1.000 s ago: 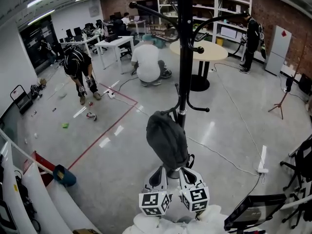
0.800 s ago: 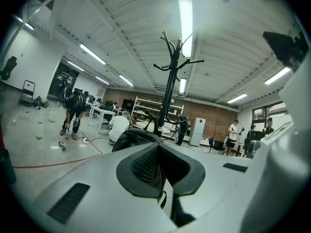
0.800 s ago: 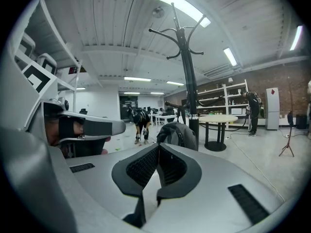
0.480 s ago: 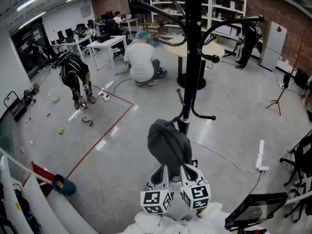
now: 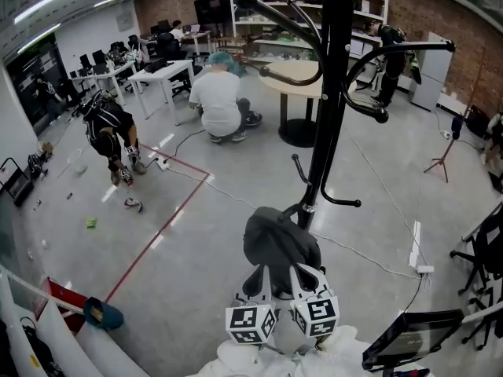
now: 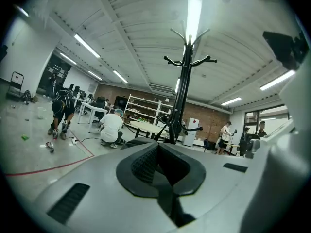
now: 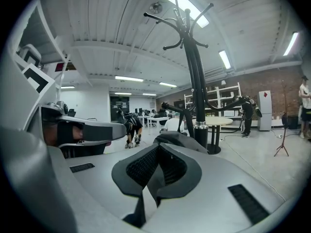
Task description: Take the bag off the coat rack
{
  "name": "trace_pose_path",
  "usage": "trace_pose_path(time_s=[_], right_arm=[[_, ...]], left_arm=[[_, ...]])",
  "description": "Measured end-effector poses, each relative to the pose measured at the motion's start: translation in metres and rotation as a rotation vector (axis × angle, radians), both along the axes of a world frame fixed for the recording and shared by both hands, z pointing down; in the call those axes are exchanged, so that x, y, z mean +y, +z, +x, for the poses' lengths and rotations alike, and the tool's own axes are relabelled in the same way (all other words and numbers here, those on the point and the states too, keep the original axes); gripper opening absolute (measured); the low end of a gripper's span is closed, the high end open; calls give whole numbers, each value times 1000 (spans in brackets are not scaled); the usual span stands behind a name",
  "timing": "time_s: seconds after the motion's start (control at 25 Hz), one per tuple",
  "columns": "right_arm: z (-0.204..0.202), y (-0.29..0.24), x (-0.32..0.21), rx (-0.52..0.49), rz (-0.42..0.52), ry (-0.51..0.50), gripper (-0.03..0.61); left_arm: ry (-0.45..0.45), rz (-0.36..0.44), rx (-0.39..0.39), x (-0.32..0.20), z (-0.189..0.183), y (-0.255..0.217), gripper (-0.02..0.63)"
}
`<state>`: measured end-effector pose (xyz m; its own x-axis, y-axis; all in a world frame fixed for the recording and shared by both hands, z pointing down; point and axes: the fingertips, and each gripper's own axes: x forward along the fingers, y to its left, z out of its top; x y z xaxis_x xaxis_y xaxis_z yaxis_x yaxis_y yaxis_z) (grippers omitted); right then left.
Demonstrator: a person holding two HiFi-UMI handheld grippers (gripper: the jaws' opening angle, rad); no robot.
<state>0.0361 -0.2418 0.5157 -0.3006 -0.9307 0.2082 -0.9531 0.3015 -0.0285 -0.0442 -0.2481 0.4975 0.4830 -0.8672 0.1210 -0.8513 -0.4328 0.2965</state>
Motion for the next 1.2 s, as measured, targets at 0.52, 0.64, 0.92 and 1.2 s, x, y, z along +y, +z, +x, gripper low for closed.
trace_pose_path(time_s=[0.52,0.64,0.92,1.2], right_arm=[[3,5,0,4,-12,69,12],[11,6,-2,-12,-23,82,12],[18,-2,-2,-13,-14,79,12],[26,0,0,-5,-26,99,12]], left_arm=[[45,-37,21,-20,-4,16,-8],[61,-46,10,-22,4,18,-8],[148,48,-40,-30,14,7,-8],[278,156,-137,-47,23,1,173]])
